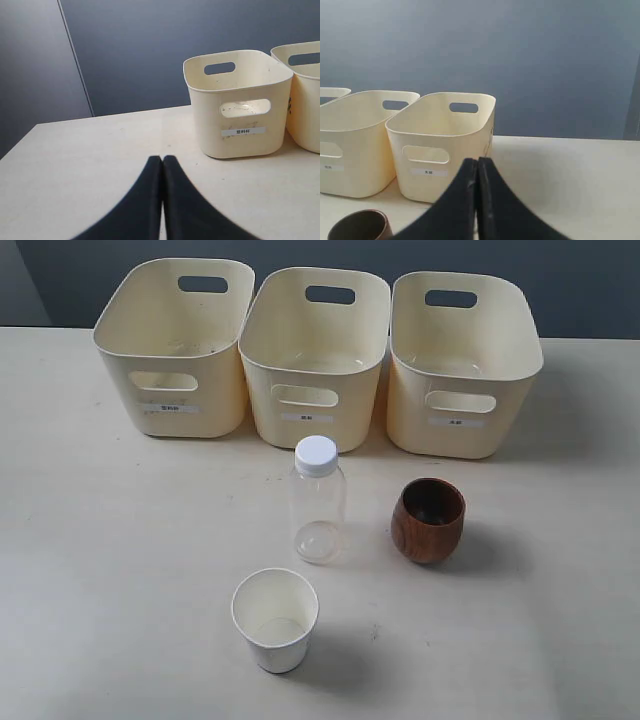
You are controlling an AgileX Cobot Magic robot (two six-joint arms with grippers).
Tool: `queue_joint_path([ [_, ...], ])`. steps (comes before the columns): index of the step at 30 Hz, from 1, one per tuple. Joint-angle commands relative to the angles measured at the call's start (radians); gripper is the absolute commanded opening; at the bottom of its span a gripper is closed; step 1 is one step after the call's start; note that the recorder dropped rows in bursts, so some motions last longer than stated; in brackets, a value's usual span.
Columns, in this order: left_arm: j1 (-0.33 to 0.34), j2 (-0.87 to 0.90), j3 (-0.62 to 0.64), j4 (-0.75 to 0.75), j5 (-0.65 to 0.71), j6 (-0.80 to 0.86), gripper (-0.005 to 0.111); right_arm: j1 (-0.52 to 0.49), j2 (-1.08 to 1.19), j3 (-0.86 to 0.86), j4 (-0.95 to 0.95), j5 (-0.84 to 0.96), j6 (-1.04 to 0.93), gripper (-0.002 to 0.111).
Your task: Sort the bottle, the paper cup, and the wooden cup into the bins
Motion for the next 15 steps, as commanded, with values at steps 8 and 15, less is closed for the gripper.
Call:
queue_joint_path([
  [8, 0.000, -0.005, 0.002, 0.000, -0.007, -0.001, 0.000, -0.005, -0.005, 0.002, 0.000, 0.001, -0.004, -0.001],
  [15, 0.000, -0.005, 0.002, 0.000, -0.007, -0.001, 0.000, -0.005, -0.005, 0.002, 0.000, 0.001, -0.004, -0.001],
])
